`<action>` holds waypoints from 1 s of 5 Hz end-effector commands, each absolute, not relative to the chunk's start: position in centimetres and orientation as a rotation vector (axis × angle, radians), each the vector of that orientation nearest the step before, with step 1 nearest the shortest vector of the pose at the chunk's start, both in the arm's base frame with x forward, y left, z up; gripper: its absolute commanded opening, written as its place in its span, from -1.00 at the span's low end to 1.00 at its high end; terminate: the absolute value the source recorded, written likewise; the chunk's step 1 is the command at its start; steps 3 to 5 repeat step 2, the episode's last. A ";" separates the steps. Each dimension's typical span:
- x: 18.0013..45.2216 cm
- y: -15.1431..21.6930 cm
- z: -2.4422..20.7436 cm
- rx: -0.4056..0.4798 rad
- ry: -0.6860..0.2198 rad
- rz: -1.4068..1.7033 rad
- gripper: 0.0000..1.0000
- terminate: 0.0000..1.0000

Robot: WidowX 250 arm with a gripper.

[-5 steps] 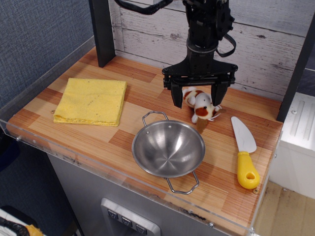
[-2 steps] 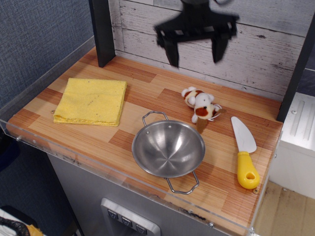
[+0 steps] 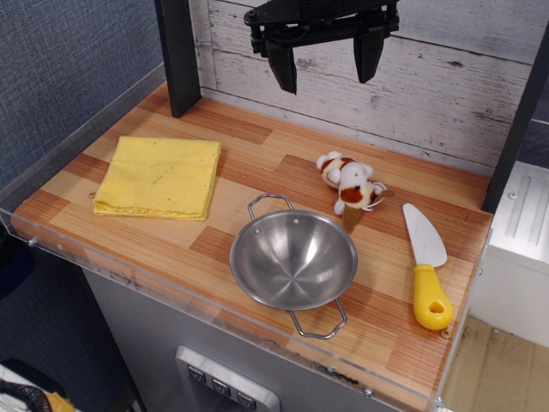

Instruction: Pick up red and white object and place behind bowl.

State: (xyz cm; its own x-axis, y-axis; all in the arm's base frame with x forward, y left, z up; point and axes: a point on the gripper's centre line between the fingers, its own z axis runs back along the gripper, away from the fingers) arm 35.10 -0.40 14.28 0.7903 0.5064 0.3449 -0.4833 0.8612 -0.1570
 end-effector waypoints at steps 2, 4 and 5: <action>33.8 -0.7 16.0 -0.075 -0.435 0.539 1.00 1.00; 33.8 -0.7 16.0 -0.075 -0.435 0.539 1.00 1.00; 33.8 -0.7 16.0 -0.075 -0.435 0.539 1.00 1.00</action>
